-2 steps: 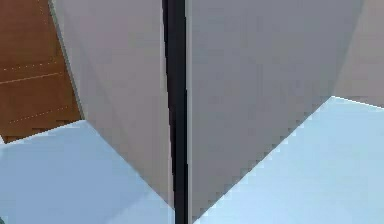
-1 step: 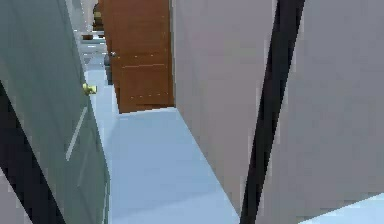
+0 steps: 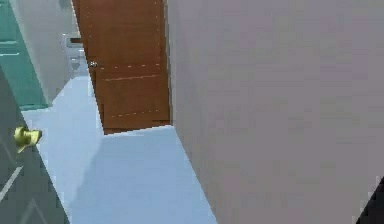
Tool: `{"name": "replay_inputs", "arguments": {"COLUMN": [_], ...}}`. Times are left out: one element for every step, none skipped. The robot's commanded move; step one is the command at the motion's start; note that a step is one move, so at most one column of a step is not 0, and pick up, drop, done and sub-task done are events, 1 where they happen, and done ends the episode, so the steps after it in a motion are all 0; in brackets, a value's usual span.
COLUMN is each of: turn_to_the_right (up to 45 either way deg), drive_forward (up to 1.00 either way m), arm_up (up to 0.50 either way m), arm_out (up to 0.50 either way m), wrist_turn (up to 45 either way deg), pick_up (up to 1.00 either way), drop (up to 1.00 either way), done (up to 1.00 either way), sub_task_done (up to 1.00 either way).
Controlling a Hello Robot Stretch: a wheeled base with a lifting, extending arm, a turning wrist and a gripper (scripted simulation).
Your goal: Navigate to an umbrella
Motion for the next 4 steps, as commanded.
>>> {"name": "replay_inputs", "arguments": {"turn_to_the_right": [-18.0,0.0,0.0,-39.0], "drive_forward": [0.00,1.00,0.20,0.00], "arm_up": [0.00,0.00,0.00,0.00], "arm_out": [0.00,0.00,0.00,0.00], "wrist_turn": [0.0,0.0,0.0,0.0], "pick_up": [0.00,0.00,0.00,0.00], "drop": [0.00,0.00,0.00,0.00], "done": [0.00,0.00,0.00,0.00], "sub_task_done": [0.00,0.00,0.00,0.00]}}
